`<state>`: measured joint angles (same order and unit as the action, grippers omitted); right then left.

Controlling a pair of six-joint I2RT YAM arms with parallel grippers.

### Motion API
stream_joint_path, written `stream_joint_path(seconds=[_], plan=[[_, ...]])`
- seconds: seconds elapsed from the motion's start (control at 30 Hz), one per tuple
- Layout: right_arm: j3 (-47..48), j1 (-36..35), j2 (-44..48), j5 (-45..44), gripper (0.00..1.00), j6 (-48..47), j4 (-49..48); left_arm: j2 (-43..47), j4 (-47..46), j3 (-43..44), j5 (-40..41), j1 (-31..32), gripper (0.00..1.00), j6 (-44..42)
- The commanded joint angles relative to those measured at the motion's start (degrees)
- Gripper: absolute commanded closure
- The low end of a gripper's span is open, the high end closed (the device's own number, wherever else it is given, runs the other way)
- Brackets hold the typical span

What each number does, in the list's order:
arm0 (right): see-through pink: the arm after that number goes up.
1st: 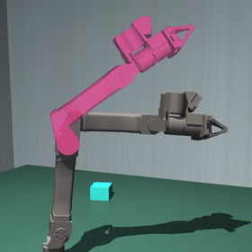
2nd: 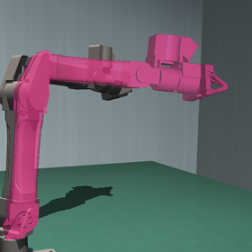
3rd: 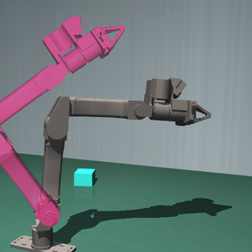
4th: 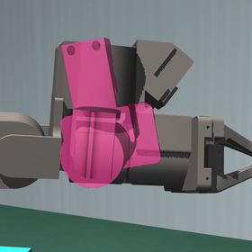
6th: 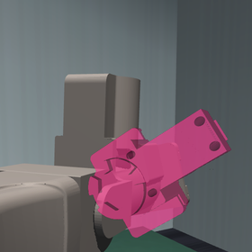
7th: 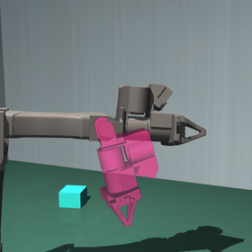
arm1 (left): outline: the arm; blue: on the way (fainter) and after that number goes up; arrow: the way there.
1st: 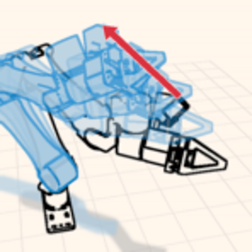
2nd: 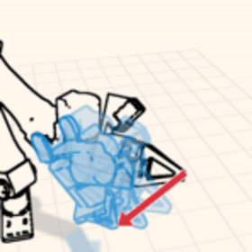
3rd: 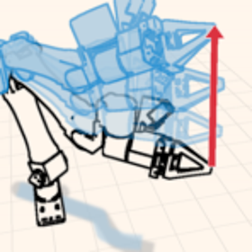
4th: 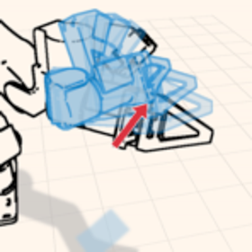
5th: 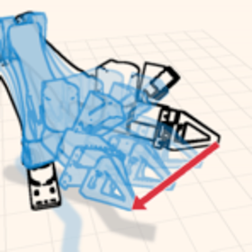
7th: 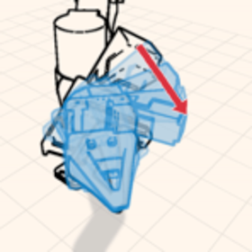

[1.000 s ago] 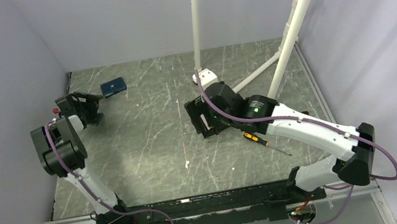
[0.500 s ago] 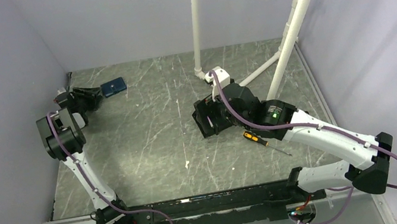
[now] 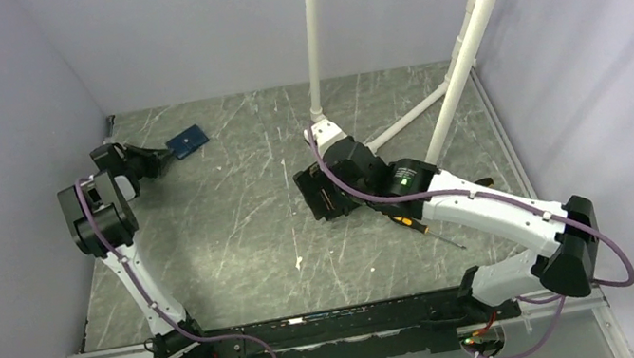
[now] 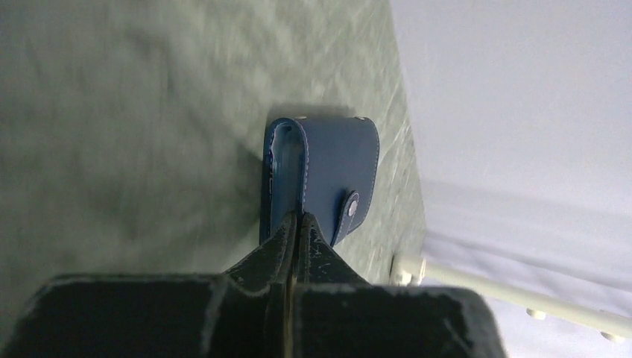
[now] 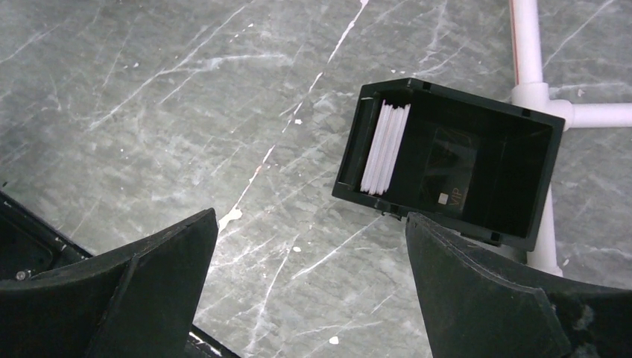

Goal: Put the credit cards into the card holder
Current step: Move the card holder to the center of the board.

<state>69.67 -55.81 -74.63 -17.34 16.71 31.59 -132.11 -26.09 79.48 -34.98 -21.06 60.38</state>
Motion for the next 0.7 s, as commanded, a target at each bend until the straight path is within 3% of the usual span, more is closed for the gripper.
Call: stream_joint_path(seconds=[0.0, 0.1, 0.27, 0.43, 0.53, 0.67], plan=[[0.08, 0.18, -0.84, 1.87, 0.00, -0.21, -1.45, 11.14, 14.88, -6.40, -3.89, 2.45, 1.00, -2.71], [0.84, 0.20, -3.22, 3.45, 0.00, -0.32, -0.33, 17.88, 23.21, -10.29, -5.09, 6.19, 1.00, -3.11], [-0.08, 0.18, -5.55, 6.60, 0.00, -0.62, -0.59, 33.92, 34.16, -22.80, -0.11, 13.94, 1.00, -8.86], [-2.91, 0.49, -7.30, 13.51, 0.00, 1.34, -5.24, 53.19, 32.94, -41.08, 3.30, 15.55, 1.00, -7.39], [-4.51, 0.97, -9.45, 19.42, 0.00, 3.31, -9.54, 60.47, 35.24, -45.48, 2.15, 15.64, 1.00, -7.72], [-3.00, 1.22, -14.58, 23.77, 0.04, 4.64, -11.25, 63.84, 39.36, -48.41, -1.10, 15.76, 1.00, -8.86]])
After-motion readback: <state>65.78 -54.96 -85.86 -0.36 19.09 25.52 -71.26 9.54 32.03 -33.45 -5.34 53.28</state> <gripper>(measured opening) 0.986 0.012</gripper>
